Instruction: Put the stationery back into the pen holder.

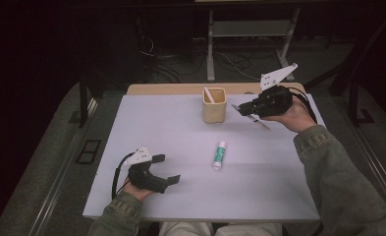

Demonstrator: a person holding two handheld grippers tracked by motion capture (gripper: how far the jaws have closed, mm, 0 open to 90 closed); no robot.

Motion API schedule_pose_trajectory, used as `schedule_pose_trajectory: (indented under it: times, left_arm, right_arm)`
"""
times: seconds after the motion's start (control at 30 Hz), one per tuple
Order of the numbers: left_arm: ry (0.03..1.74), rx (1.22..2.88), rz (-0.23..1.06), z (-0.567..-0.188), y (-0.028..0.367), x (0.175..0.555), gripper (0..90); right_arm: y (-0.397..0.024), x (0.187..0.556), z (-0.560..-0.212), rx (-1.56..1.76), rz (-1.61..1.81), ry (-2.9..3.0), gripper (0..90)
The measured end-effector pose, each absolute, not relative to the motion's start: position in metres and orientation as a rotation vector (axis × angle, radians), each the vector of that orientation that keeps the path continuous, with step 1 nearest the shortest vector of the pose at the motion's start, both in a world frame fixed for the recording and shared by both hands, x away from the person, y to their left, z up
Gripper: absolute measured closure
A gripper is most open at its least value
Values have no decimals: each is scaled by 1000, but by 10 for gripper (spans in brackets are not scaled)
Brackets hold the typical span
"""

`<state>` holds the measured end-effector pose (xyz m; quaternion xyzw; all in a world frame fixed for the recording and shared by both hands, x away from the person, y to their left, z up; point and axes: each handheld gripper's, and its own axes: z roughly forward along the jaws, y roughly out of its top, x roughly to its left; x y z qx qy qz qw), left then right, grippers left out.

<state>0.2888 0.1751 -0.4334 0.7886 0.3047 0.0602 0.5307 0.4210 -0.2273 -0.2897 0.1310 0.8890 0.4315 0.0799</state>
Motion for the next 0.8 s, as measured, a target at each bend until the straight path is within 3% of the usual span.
schedule_pose_trajectory:
  times: [0.8]
  left_arm:
    - [726,1859,141,-432,175,287,0]
  right_arm:
    - [-209,449,-276,494,1369,2558,797]
